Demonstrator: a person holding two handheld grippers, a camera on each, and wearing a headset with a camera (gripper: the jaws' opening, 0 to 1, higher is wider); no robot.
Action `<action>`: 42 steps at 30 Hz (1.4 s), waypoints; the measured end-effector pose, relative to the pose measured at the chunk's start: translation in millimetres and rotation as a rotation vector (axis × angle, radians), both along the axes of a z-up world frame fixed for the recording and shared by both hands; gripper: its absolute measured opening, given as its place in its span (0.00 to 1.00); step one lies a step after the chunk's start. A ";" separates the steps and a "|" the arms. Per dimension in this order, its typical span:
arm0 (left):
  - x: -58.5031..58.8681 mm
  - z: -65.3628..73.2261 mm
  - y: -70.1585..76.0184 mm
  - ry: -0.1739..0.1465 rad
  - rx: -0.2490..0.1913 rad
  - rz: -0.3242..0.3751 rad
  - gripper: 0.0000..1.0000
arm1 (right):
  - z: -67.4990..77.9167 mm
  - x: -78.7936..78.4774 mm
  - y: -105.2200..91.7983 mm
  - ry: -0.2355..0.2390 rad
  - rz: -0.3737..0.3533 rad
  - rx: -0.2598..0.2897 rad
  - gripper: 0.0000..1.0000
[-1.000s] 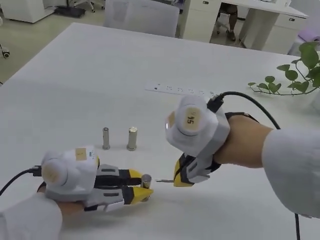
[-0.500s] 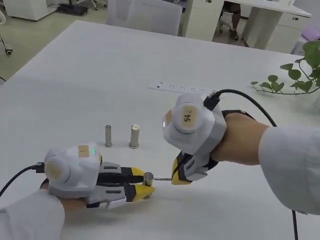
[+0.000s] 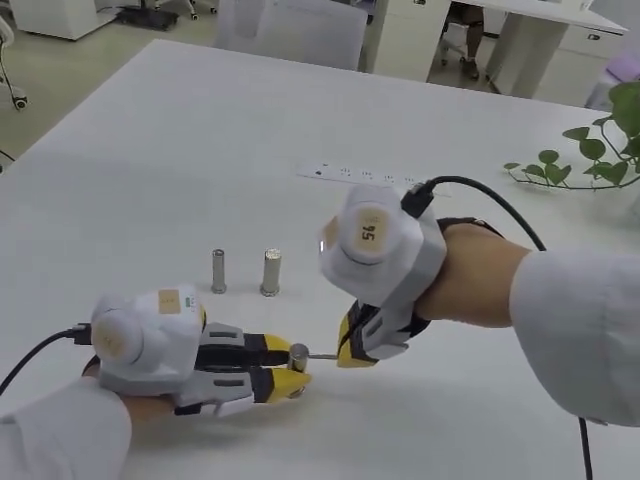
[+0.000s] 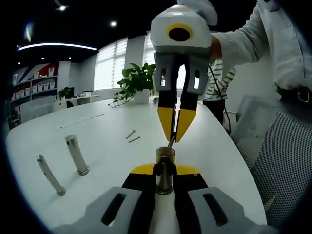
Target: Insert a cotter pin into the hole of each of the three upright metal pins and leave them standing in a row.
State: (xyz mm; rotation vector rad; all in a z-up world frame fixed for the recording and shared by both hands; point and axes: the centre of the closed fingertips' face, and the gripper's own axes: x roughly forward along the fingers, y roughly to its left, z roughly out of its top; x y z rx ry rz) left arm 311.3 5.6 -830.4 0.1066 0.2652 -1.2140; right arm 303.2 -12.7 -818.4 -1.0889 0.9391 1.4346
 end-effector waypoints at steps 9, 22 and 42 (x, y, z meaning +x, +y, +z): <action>0.9 -0.8 0.7 -0.001 0.000 0.000 0.11 | -1.6 0.1 9.7 -0.003 0.025 0.008 0.04; -0.4 -1.1 -0.1 -0.003 0.001 -0.001 0.11 | -2.1 -2.1 18.5 -0.011 0.072 0.015 0.04; 0.7 -0.2 -0.6 -0.001 0.006 0.001 0.11 | -0.1 2.6 12.8 -0.006 0.014 0.038 0.16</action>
